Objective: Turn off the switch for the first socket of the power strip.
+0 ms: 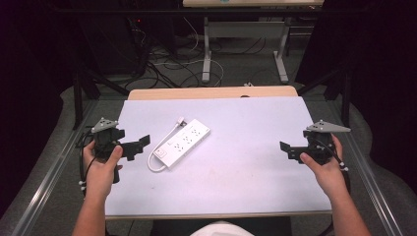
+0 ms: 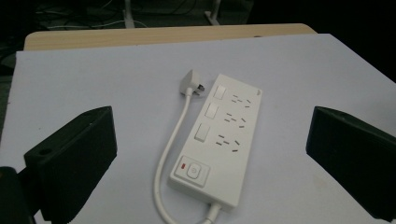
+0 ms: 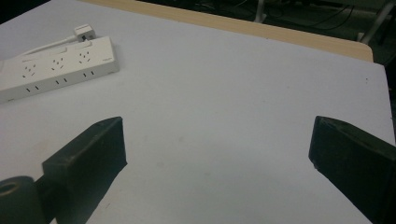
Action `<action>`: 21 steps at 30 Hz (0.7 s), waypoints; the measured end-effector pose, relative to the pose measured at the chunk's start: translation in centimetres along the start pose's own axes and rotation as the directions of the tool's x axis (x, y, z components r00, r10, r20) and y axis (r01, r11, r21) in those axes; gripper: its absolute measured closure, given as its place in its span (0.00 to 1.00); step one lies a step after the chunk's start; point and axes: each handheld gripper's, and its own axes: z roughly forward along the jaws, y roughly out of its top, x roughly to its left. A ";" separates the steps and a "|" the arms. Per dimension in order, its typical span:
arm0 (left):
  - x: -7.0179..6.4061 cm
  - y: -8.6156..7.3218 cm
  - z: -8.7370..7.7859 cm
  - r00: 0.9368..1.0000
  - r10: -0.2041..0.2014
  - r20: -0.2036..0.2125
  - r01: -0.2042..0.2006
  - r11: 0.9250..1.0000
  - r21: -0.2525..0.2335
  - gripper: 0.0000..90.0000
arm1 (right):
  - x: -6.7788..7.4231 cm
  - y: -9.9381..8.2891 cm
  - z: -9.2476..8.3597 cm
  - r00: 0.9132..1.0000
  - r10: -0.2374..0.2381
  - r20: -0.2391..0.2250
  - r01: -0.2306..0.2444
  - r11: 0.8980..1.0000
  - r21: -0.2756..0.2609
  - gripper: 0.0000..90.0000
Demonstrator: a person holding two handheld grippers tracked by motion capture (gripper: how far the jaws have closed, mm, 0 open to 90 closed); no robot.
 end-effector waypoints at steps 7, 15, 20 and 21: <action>1.6 -0.8 -0.7 0.999 -0.037 -0.022 0.036 0.999 -0.019 0.02 | -0.2 -0.1 0.0 1.000 -0.007 -0.010 0.007 1.000 0.008 0.00; 3.4 -2.1 -1.1 0.996 -0.071 -0.051 0.069 0.997 -0.034 0.03 | -0.3 -0.2 0.2 1.000 0.008 -0.014 -0.008 1.000 0.019 0.00; 4.2 -2.9 -0.9 0.995 -0.087 -0.058 0.086 0.996 -0.024 0.03 | -0.6 -0.4 0.5 1.000 0.006 0.006 -0.006 1.000 0.022 0.00; 4.3 -3.0 -0.8 0.994 -0.090 -0.058 0.089 0.996 -0.019 0.03 | -0.8 -0.5 0.6 1.000 0.004 0.007 -0.004 1.000 0.020 0.00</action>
